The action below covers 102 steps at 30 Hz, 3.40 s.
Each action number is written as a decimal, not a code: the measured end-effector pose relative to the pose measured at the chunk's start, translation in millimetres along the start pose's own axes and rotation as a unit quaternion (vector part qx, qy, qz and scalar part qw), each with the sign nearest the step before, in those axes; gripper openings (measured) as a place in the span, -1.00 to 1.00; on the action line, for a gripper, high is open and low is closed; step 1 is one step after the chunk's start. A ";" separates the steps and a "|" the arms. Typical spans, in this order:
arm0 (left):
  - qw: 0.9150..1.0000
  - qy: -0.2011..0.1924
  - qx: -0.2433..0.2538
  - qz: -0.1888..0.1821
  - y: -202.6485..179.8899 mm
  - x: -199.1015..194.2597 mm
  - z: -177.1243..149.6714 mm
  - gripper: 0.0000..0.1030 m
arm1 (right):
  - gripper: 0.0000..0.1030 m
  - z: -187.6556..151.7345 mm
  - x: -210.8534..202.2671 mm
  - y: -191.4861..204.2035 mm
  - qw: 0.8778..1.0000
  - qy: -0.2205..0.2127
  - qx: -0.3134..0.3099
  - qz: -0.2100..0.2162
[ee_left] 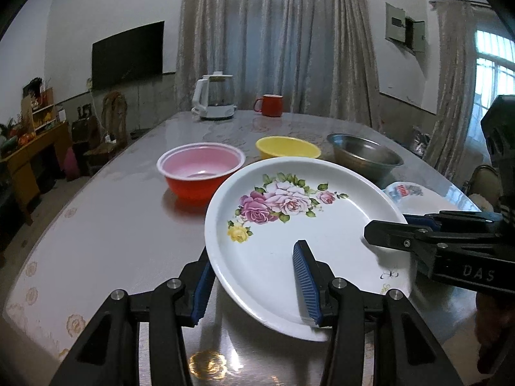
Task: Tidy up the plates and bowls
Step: 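Lift the rose-print plate with both grippers and carry it over the large white plate, then lower the rose-print plate onto the large white plate with both grippers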
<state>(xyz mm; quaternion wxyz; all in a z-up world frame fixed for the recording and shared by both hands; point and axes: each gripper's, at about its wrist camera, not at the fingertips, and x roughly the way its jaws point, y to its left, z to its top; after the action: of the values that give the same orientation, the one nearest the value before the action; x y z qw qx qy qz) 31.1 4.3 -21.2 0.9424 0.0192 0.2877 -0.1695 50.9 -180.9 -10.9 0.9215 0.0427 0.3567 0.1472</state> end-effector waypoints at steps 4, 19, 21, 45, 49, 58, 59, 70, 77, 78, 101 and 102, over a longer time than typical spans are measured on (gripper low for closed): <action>1.000 -0.004 0.009 -0.012 -12.6 -3.6 6.1 -0.05 | -0.51 -2.5 -15.0 -7.2 1.000 -0.009 0.009 -0.005; 0.995 0.000 0.063 -0.079 -81.3 -5.6 16.3 -0.05 | -0.51 -24.0 -71.5 -56.9 0.996 -0.031 0.064 -0.045; 0.994 0.005 0.070 -0.088 -90.6 -3.0 17.2 -0.05 | -0.51 -28.2 -76.0 -63.4 0.996 -0.031 0.072 -0.051; 0.980 0.094 0.125 -0.122 -165.3 39.5 22.6 -0.04 | -0.46 -58.0 -82.6 -130.4 0.982 0.023 0.167 -0.085; 0.979 0.101 0.136 -0.112 -175.2 42.1 22.2 0.09 | -0.45 -60.2 -81.3 -138.3 0.979 0.033 0.183 -0.087; 0.979 0.103 0.143 -0.101 -178.5 46.2 23.8 0.10 | -0.44 -61.1 -79.5 -139.0 0.978 0.046 0.183 -0.089; 0.979 0.103 0.144 -0.099 -179.5 46.7 24.1 0.10 | -0.44 -60.8 -79.5 -138.9 0.978 0.048 0.183 -0.090; 0.978 0.106 0.162 -0.083 -188.4 50.5 24.2 0.20 | -0.44 -55.2 -80.4 -140.5 0.976 0.068 0.177 -0.110; 0.975 0.108 0.165 -0.100 -195.7 49.8 20.9 0.16 | -0.44 -50.0 -86.2 -141.2 0.971 0.065 0.163 -0.161; 0.975 0.109 0.164 -0.101 -196.2 50.2 21.0 0.16 | -0.44 -50.0 -87.6 -142.2 0.971 0.064 0.163 -0.162; 0.975 0.113 0.165 -0.101 -190.7 52.7 21.0 -0.14 | -0.42 -47.8 -84.3 -140.5 0.969 0.063 0.154 -0.180; 0.975 0.113 0.163 -0.104 -190.0 51.8 20.8 -0.14 | -0.42 -48.3 -85.3 -140.4 0.970 0.063 0.155 -0.178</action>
<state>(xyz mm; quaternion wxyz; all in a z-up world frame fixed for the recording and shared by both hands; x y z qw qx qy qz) 19.8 -193.4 -20.7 0.8653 0.1621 0.3610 -0.3076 -7.5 -341.7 -17.5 0.8909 0.1109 0.4341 -0.0741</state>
